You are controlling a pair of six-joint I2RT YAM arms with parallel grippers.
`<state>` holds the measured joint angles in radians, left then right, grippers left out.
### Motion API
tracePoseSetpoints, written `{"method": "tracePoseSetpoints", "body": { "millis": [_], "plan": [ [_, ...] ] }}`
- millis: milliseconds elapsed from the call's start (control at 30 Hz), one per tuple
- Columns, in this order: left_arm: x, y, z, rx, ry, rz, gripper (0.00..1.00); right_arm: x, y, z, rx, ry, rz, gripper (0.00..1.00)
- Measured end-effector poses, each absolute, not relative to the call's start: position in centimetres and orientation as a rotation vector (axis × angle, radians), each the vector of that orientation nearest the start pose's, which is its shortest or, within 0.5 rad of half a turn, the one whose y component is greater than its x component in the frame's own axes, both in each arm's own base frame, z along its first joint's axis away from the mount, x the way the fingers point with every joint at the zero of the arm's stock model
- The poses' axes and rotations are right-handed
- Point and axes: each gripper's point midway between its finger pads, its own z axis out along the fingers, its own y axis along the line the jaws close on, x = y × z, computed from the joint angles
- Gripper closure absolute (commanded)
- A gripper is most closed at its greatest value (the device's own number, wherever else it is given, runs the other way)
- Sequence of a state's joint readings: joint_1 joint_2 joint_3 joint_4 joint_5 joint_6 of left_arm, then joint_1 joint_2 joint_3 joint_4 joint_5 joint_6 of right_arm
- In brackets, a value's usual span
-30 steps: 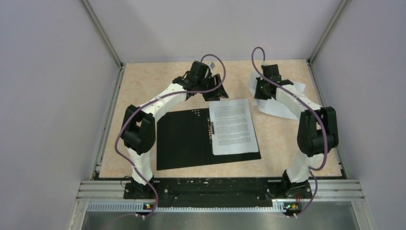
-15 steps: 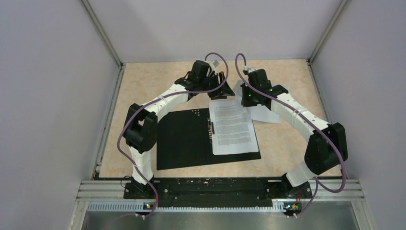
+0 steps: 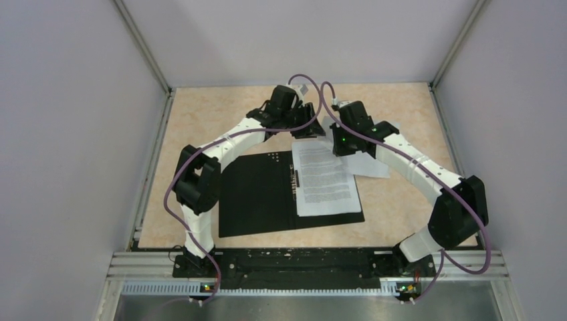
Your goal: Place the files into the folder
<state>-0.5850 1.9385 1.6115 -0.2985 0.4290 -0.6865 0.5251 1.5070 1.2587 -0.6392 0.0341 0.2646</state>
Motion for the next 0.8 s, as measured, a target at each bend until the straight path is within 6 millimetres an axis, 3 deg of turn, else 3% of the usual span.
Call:
{"method": "tracePoseSetpoints", "body": {
  "millis": [333, 433, 567, 600, 767, 800],
  "plan": [
    [38.7, -37.3, 18.3, 0.153, 2.379, -1.126, 0.60, 32.3, 19.3, 16.5, -0.307, 2.448, 0.302, 0.94],
    [38.3, -38.0, 18.7, 0.180, 2.366, -1.159, 0.69, 32.3, 19.3, 16.6, -0.306, 2.448, 0.302, 0.94],
    [37.8, -38.8, 19.3, 0.218, 2.342, -1.210, 0.91, 32.2, 19.4, 16.6, -0.303, 2.449, 0.305, 0.90],
    [37.7, -38.9, 19.5, 0.226, 2.337, -1.218, 0.99, 32.2, 19.3, 16.6, -0.301, 2.451, 0.305, 0.85],
    [37.4, -38.8, 19.4, 0.333, 2.316, -1.194, 1.00, 31.7, 19.5, 17.6, -0.309, 2.435, 0.337, 0.30],
    [37.4, -38.8, 19.5, 0.360, 2.307, -1.184, 1.00, 31.6, 19.7, 18.3, -0.318, 2.419, 0.354, 0.23]
  ]
}}
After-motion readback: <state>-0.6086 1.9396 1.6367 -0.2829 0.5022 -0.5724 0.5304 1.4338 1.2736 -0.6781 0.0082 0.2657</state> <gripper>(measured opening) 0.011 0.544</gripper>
